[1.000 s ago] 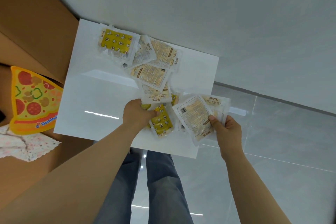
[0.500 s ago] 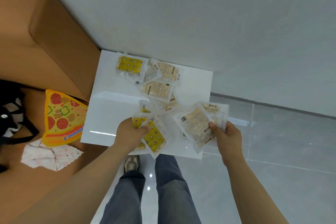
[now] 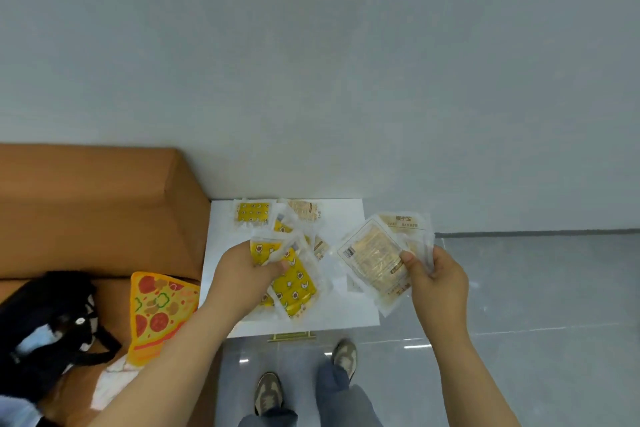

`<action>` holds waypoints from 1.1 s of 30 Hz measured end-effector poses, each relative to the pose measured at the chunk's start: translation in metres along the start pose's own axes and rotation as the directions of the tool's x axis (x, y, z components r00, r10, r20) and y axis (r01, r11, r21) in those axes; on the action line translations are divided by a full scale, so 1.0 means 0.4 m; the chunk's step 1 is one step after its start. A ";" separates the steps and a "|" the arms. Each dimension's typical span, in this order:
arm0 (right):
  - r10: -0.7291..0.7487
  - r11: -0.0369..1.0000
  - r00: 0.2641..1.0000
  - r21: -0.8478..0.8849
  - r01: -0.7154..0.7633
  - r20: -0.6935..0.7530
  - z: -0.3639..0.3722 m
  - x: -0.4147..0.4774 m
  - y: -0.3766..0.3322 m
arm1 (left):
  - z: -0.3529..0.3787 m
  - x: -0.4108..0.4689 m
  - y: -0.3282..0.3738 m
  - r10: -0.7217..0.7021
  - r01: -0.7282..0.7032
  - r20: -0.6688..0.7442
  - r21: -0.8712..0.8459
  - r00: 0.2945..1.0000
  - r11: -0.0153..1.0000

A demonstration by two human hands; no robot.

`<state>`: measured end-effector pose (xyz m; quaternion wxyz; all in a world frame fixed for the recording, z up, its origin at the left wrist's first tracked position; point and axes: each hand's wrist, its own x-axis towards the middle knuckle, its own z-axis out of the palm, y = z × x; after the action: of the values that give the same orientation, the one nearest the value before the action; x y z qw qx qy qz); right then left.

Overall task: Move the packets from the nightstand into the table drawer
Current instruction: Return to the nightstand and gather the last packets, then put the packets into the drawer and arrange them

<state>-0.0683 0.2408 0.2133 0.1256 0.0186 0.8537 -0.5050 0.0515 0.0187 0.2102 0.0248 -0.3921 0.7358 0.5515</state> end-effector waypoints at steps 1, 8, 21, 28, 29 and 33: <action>-0.016 1.000 0.999 0.018 0.017 -0.028 -0.026 -0.019 -0.029 | -0.015 -0.019 0.042 0.040 -0.040 0.001 0.010 0.999 0.999; -0.141 0.983 0.961 0.084 0.166 -0.238 -0.260 -0.086 -0.173 | 0.005 -0.136 0.334 0.285 -0.288 0.059 0.048 0.957 0.956; -0.175 0.968 0.723 0.016 0.249 -0.669 -0.991 -0.277 -0.082 | 0.552 -0.501 0.734 0.615 -0.617 0.346 -0.119 0.709 0.778; -0.150 0.980 0.554 -0.050 0.192 -0.819 -1.323 -0.438 0.050 | 0.866 -0.735 0.838 0.687 -0.694 0.507 -0.218 0.521 0.686; -0.138 0.982 0.532 -0.044 0.186 -0.835 -1.356 -0.461 0.066 | 0.906 -0.761 0.848 0.688 -0.700 0.533 -0.226 0.493 0.677; -0.080 0.989 0.411 -0.019 0.149 -0.908 -1.481 -0.538 0.143 | 1.090 -0.858 0.888 0.671 -0.722 0.639 -0.252 0.376 0.645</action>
<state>0.0331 0.8029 0.4860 -0.3894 0.2333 0.7691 -0.4500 -0.0987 0.5997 0.4825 0.0731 0.1880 0.7844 0.5866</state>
